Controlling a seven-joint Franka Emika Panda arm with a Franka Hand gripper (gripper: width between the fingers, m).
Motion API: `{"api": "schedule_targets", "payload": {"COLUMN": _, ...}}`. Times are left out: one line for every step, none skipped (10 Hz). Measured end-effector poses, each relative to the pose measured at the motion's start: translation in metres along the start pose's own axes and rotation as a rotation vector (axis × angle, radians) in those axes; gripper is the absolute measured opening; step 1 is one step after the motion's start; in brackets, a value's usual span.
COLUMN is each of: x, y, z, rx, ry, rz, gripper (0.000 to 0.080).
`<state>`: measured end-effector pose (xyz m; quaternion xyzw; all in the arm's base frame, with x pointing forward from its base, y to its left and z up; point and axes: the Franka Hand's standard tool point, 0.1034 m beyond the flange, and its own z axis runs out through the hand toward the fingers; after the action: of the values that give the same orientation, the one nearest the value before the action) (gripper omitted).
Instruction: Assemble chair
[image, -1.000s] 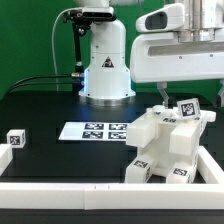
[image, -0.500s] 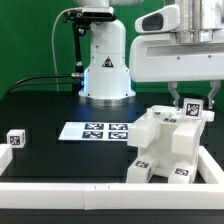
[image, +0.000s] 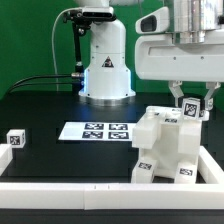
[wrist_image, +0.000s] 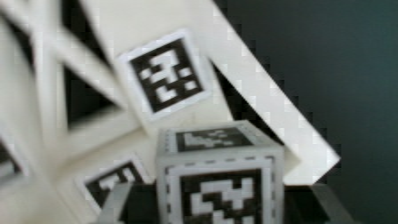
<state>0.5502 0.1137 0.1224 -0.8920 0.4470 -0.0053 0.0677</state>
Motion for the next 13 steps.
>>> {"api": "schedule_targets", "payload": {"x": -0.0006, "y": -0.0003, "z": 0.0004, "rx": 0.007, "ry": -0.003, "rz": 0.092, "gripper": 0.0284}}
{"api": "schedule_targets", "payload": {"x": -0.0017, "y": -0.0008, "z": 0.0006, "rx": 0.009, "ry": -0.006, "rz": 0.148, "gripper": 0.0284}}
{"api": "schedule_targets", "payload": {"x": -0.0017, "y": -0.0008, "z": 0.0006, "rx": 0.009, "ry": -0.006, "rz": 0.127, "gripper": 0.0284}}
{"api": "schedule_targets", "payload": {"x": -0.0017, "y": -0.0008, "z": 0.0006, "rx": 0.009, "ry": -0.006, "rz": 0.111, "gripper": 0.0284}}
{"api": "schedule_targets", "payload": {"x": -0.0013, "y": -0.0017, "z": -0.0002, "rx": 0.010, "ry": -0.004, "rz": 0.015, "gripper": 0.0416}}
{"api": "schedule_targets", "payload": {"x": -0.0007, "y": -0.0040, "z": -0.0022, "rx": 0.016, "ry": 0.000, "rz": -0.121, "gripper": 0.0569}}
{"api": "schedule_targets", "payload": {"x": -0.0012, "y": -0.0043, "z": -0.0022, "rx": 0.014, "ry": 0.001, "rz": -0.280, "gripper": 0.0569}}
{"api": "schedule_targets", "payload": {"x": -0.0030, "y": -0.0048, "z": -0.0019, "rx": 0.010, "ry": 0.004, "rz": -0.425, "gripper": 0.0632}}
{"api": "schedule_targets", "payload": {"x": -0.0017, "y": -0.0039, "z": -0.0015, "rx": 0.009, "ry": 0.005, "rz": -0.469, "gripper": 0.0646}}
{"api": "schedule_targets", "payload": {"x": -0.0016, "y": -0.0036, "z": -0.0014, "rx": 0.008, "ry": 0.005, "rz": -0.511, "gripper": 0.0646}}
{"api": "schedule_targets", "payload": {"x": -0.0012, "y": -0.0033, "z": -0.0013, "rx": 0.007, "ry": 0.005, "rz": -0.603, "gripper": 0.0649}}
{"api": "schedule_targets", "payload": {"x": -0.0016, "y": -0.0032, "z": -0.0012, "rx": 0.004, "ry": 0.007, "rz": -0.717, "gripper": 0.0649}}
{"api": "schedule_targets", "payload": {"x": -0.0054, "y": -0.0035, "z": 0.0001, "rx": 0.000, "ry": 0.010, "rz": -0.851, "gripper": 0.0649}}
